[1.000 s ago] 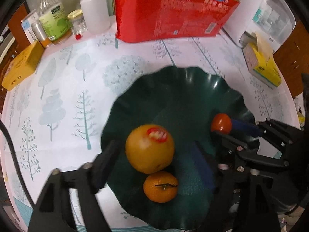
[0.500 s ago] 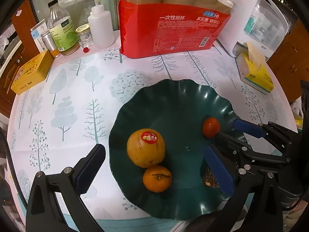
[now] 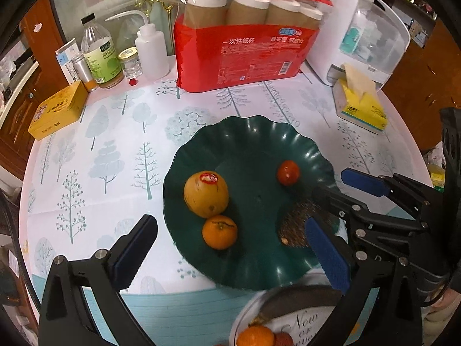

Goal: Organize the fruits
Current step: 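Withdraw both open tools back toward the white fruit plate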

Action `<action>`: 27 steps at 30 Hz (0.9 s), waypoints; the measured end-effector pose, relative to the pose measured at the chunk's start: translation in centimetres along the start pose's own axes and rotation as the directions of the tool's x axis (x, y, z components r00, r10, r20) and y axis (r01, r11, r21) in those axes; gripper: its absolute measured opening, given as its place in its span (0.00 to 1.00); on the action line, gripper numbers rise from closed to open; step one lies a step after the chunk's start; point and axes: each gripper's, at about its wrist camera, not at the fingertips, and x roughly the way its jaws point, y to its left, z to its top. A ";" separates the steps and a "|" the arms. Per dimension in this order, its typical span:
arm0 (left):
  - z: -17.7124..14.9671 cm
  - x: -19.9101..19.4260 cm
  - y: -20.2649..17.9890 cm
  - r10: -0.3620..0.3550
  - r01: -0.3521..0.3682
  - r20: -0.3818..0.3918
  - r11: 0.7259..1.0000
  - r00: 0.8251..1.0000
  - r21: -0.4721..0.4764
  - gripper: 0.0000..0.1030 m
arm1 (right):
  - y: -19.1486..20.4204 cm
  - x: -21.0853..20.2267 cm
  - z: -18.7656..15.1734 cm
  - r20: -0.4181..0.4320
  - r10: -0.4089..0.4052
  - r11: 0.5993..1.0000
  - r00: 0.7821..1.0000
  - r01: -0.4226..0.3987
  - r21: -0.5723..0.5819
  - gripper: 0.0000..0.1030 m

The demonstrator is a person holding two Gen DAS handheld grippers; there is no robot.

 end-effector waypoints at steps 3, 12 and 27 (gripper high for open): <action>-0.5 -1.5 -0.4 0.007 -0.007 0.014 1.000 1.000 0.006 0.99 | 0.3 -1.3 -0.3 0.011 -0.001 1.000 1.000 0.001 -0.001 0.50; -2.7 -7.1 -1.4 0.028 -0.029 0.065 0.999 0.997 0.017 0.99 | 1.3 -6.3 -1.3 0.059 -0.002 1.000 0.998 0.002 -0.003 0.50; -8.6 -18.1 -3.9 0.092 -0.093 0.224 0.996 0.970 -0.006 0.99 | 4.3 -15.9 -5.7 0.146 0.031 0.998 0.989 -0.023 -0.060 0.50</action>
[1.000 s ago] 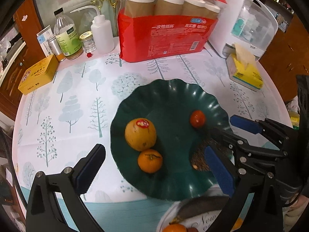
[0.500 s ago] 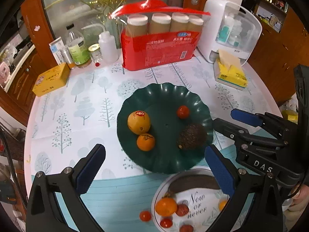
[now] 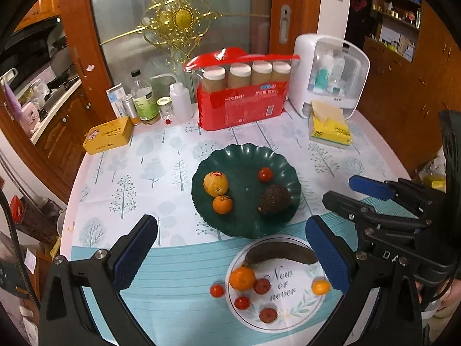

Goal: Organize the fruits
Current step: 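Withdraw both open tools back toward the white fruit plate, then grasp a wrinkled red fruit with the left tool while the right tool grasps the yellow orange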

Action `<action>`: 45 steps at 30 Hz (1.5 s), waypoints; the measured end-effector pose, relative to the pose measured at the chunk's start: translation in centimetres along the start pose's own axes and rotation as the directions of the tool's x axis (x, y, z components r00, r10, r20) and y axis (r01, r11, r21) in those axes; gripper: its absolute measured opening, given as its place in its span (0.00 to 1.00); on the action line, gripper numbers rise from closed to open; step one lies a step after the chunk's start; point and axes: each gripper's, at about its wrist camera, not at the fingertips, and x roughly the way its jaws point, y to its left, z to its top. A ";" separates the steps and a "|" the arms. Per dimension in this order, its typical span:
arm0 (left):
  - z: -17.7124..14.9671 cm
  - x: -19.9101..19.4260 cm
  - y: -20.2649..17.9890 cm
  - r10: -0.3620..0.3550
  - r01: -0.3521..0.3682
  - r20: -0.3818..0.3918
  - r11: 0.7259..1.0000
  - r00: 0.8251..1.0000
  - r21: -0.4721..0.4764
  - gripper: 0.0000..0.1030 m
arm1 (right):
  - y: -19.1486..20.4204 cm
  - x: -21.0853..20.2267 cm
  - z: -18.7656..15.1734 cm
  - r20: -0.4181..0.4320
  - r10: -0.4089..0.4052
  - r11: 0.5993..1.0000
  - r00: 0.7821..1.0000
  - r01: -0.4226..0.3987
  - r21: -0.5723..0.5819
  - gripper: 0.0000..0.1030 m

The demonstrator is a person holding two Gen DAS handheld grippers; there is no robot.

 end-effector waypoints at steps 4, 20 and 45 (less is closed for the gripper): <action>-1.3 -1.7 -0.5 -0.004 0.005 0.015 1.000 1.000 -0.017 0.99 | 0.4 -2.2 -1.2 0.019 0.003 1.000 1.000 -0.003 -0.011 0.50; -8.4 -2.8 -1.6 -0.023 0.023 -0.001 0.996 1.000 -0.089 0.99 | 0.4 -5.3 -8.3 0.000 -0.014 1.000 1.000 0.014 0.004 0.51; -20.3 10.5 -2.9 -0.058 0.024 -0.237 0.990 0.970 -0.142 0.87 | -2.7 5.7 -18.6 -0.219 -0.073 0.996 0.973 0.082 0.037 0.51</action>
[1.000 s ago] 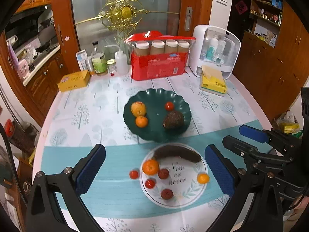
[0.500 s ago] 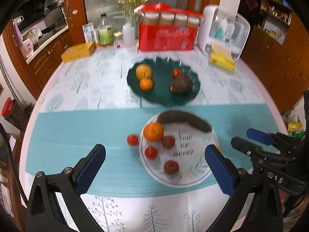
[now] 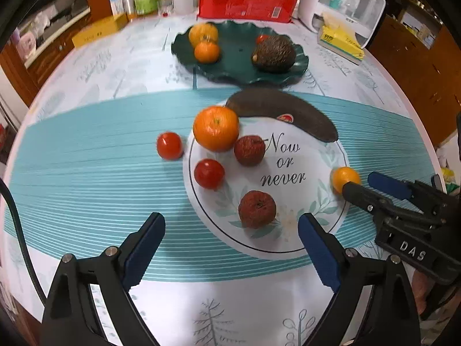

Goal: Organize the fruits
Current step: 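Grasp a wrinkled red fruit with the left tool while the right tool grasps the yellow orange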

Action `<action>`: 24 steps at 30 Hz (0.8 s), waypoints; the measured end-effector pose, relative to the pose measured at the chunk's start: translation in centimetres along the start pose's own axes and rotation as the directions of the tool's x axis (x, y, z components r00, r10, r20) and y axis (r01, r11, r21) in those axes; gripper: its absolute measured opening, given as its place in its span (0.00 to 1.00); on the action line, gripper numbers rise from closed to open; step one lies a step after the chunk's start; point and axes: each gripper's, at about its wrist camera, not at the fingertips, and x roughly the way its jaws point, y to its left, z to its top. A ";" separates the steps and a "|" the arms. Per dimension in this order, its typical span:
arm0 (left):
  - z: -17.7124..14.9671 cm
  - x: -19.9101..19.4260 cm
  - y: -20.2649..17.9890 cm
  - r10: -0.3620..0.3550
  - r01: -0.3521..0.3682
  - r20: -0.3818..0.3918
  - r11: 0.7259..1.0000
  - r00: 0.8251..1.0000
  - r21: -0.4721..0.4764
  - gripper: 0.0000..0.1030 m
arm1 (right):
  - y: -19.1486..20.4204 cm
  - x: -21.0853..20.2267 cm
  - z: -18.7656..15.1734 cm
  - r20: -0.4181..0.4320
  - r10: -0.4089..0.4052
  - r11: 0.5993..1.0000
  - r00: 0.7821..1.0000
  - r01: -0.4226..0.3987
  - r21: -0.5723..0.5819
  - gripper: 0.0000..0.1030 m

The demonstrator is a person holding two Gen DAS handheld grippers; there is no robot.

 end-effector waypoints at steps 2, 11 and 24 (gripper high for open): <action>0.1 0.9 0.1 -0.008 0.008 -0.010 1.000 1.000 -0.017 0.82 | 0.0 0.7 -0.1 -0.006 0.002 1.000 1.000 -0.002 -0.005 0.51; 0.0 3.0 -0.8 -0.016 0.015 -0.020 0.999 1.000 -0.034 0.66 | 0.9 2.3 -0.6 0.004 -0.009 0.998 1.000 0.009 -0.059 0.51; 0.1 3.3 -1.8 0.013 -0.013 0.015 1.000 1.000 0.004 0.33 | 1.3 2.5 -0.9 0.063 -0.072 0.993 0.995 0.077 -0.087 0.45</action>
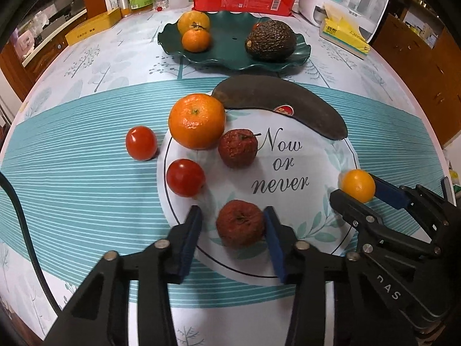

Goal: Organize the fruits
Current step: 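Grasp a wrinkled red fruit with the left tool while the right tool grasps the yellow orange, then carry both fruits over the green plate and open both tools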

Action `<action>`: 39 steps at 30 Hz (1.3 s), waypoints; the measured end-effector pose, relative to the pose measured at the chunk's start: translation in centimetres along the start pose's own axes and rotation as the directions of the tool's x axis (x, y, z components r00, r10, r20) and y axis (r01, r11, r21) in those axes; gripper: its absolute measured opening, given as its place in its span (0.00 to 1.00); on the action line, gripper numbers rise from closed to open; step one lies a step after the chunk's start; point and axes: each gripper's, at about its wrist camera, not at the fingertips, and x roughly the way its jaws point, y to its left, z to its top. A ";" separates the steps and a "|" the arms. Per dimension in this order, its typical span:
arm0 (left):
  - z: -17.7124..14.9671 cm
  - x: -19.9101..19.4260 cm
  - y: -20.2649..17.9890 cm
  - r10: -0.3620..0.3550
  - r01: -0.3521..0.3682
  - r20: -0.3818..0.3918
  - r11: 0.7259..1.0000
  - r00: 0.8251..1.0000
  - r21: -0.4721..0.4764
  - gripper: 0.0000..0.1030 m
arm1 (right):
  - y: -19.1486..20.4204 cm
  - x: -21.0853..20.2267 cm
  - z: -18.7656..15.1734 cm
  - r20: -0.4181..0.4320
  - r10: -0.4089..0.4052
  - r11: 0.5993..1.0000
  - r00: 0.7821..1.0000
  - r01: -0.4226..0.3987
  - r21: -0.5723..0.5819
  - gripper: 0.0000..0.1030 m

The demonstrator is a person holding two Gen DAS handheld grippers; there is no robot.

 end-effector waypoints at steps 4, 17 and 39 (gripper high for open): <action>-0.2 -0.1 0.0 0.001 -0.001 0.002 1.000 1.000 0.000 0.29 | 0.1 0.0 -0.2 0.015 -0.034 0.999 0.999 0.034 -0.006 0.36; -1.0 -2.3 0.1 -0.022 0.022 -0.028 1.000 0.999 0.015 0.28 | 1.6 -0.5 0.1 -0.013 -0.005 0.999 1.000 0.004 -0.043 0.34; 14.0 -18.5 3.0 0.010 -0.029 0.219 0.996 0.976 0.084 0.28 | 2.6 -15.7 15.1 0.311 0.060 0.991 0.949 -0.019 -0.133 0.34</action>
